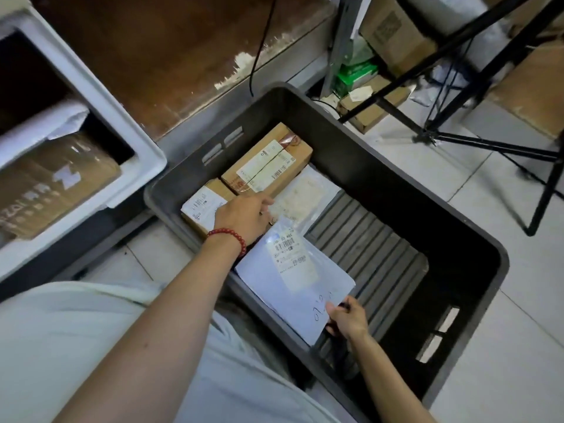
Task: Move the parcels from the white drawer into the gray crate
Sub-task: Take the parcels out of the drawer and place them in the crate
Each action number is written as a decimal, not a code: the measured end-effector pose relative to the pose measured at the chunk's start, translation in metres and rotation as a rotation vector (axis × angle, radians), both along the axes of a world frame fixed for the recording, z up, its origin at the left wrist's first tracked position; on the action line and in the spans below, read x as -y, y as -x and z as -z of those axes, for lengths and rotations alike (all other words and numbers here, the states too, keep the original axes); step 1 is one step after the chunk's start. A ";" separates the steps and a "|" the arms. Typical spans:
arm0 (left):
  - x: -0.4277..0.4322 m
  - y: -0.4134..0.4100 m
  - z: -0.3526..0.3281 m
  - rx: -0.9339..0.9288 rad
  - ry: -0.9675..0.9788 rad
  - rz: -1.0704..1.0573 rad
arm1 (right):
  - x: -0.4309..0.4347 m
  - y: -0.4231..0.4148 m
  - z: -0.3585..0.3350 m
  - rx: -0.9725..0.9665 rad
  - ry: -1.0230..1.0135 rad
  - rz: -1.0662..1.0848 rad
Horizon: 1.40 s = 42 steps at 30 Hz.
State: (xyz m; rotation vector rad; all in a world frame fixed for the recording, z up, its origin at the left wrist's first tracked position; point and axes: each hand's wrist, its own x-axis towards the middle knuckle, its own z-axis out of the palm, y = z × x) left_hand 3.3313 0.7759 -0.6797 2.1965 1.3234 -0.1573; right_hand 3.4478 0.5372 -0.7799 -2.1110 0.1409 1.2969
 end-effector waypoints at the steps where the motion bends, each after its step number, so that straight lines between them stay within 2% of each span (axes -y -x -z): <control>1: -0.001 0.001 0.001 -0.007 -0.031 0.011 | -0.001 0.002 0.006 -0.011 0.025 0.002; 7: 0.000 0.006 0.002 0.030 -0.115 0.027 | -0.013 0.006 0.025 0.056 0.154 -0.082; 15: -0.001 0.015 -0.003 0.011 -0.150 -0.030 | -0.060 0.018 0.016 0.069 0.037 -0.066; 20: 0.000 0.020 -0.011 -0.009 -0.194 -0.041 | -0.061 0.017 0.005 0.215 0.220 -0.413; 23: 0.001 0.025 -0.021 0.000 -0.222 -0.042 | -0.050 0.018 -0.007 0.432 0.329 -0.637; 26: 0.008 0.032 -0.031 -0.034 -0.263 0.005 | -0.043 0.018 -0.015 0.608 0.323 -0.852; 31: 0.012 0.049 -0.055 -0.115 -0.415 0.033 | -0.070 0.023 -0.053 0.820 0.152 -1.094; 36: 0.007 0.085 -0.108 0.026 -0.526 -0.104 | -0.138 0.054 -0.127 0.993 -0.240 -1.094; 42: 0.006 0.165 -0.162 0.073 -0.604 -0.338 | -0.196 0.116 -0.214 1.132 -0.662 -1.177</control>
